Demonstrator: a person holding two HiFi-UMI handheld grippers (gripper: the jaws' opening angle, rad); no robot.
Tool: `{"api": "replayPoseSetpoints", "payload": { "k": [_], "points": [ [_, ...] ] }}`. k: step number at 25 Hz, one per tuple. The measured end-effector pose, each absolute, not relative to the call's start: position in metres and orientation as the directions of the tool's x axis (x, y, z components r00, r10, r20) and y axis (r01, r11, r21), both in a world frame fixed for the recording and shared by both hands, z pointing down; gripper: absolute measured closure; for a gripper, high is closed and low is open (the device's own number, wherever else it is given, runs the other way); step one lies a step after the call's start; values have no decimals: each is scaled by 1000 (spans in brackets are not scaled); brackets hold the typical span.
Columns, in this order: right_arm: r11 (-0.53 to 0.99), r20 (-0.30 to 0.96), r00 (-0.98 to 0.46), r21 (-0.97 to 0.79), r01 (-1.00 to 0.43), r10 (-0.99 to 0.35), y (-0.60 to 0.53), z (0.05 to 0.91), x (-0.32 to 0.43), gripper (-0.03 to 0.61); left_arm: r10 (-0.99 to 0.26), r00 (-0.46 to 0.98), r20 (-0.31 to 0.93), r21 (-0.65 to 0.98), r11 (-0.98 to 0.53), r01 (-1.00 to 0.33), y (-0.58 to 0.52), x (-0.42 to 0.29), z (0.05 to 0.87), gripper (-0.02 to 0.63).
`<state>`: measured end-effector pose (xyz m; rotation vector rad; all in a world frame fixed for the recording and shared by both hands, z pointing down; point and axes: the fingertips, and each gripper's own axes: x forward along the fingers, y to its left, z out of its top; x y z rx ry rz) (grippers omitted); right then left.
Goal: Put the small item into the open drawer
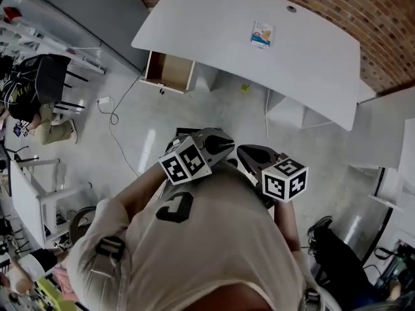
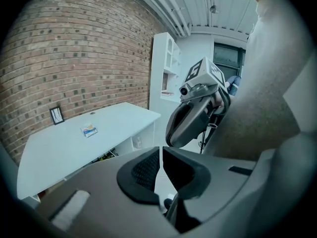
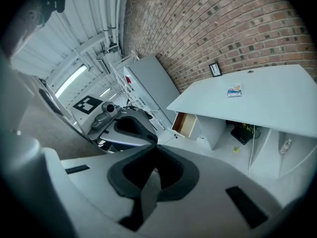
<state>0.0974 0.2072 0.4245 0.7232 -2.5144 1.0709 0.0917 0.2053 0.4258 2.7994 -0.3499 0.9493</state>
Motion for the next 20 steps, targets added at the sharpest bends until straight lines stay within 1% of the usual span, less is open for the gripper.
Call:
{"api": "replayPoseSetpoints", "payload": {
  "k": [3, 7, 11, 17, 20],
  "points": [
    [618, 467, -834, -573, -538, -294, 199, 425, 87, 577, -206, 769, 606, 77, -946, -314, 195, 82, 424, 594],
    [675, 469, -848, -545, -497, -246, 173, 422, 74, 577, -320, 747, 583, 29, -910, -413, 165, 66, 420, 594],
    [739, 481, -860, -514, -435, -171, 148, 412, 43, 577, -427, 725, 540, 19, -855, -518, 134, 33, 404, 594],
    [804, 453, -877, -457, -381, -158, 100, 388, -15, 577, -536, 679, 502, 29, -774, -633, 100, -30, 387, 594],
    [810, 456, -878, -456, -369, -143, 83, 388, -30, 577, -561, 659, 501, 26, -752, -659, 79, -48, 388, 594]
  ]
}}
